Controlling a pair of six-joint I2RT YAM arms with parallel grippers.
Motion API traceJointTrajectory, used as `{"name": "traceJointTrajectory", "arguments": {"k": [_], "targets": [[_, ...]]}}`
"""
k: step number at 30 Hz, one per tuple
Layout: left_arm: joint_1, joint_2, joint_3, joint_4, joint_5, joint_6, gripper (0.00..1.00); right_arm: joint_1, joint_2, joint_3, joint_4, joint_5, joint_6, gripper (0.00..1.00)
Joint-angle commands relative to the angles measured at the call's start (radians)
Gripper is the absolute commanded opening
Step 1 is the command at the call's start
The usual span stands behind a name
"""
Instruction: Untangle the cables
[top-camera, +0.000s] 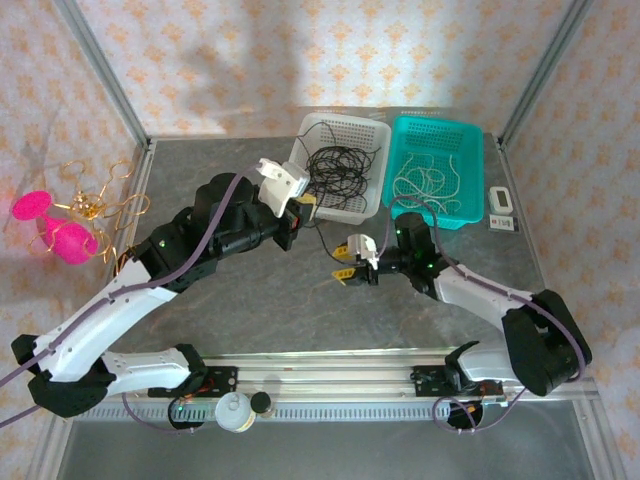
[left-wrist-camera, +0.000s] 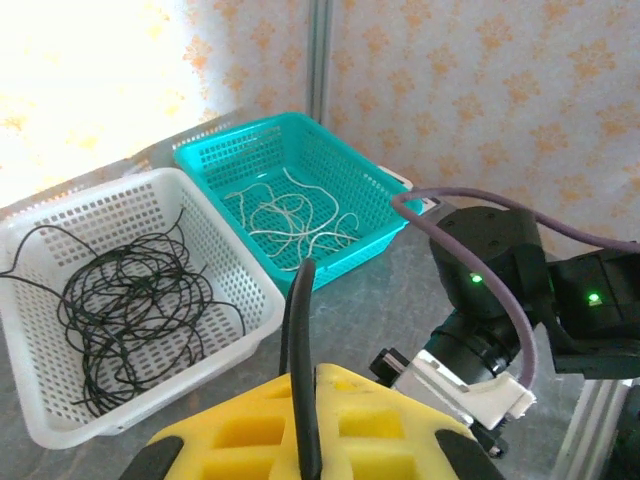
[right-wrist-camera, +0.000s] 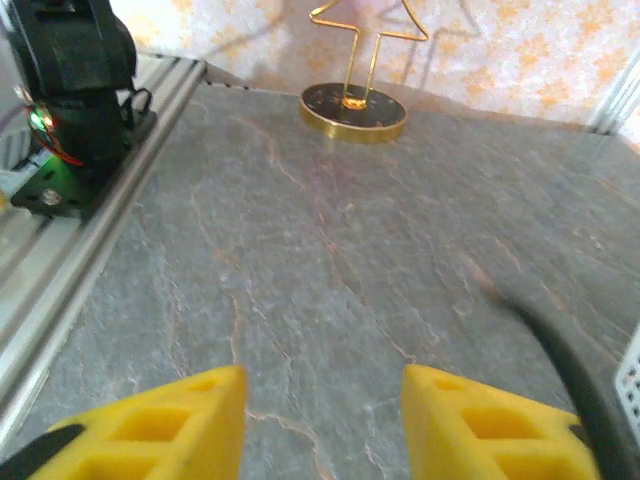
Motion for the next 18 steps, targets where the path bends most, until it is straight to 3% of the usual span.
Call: {"name": "traceJointTrajectory", "arguments": {"k": [1, 3, 7, 18], "targets": [[-0.006, 0.013, 0.022, 0.005, -0.042, 0.028, 0.00, 0.027, -0.004, 0.023, 0.117, -0.032, 0.121, 0.38], [-0.006, 0.018, 0.023, 0.011, -0.045, 0.031, 0.00, 0.032, -0.021, -0.004, 0.194, 0.020, 0.217, 0.37], [-0.006, 0.023, 0.026, 0.016, -0.042, 0.034, 0.00, 0.029, -0.104, -0.129, 0.438, 0.266, 0.454, 0.45], [-0.006, 0.023, 0.030, 0.030, -0.041, 0.032, 0.00, 0.032, -0.198, -0.293, 0.697, 0.548, 0.770, 0.49]]}}
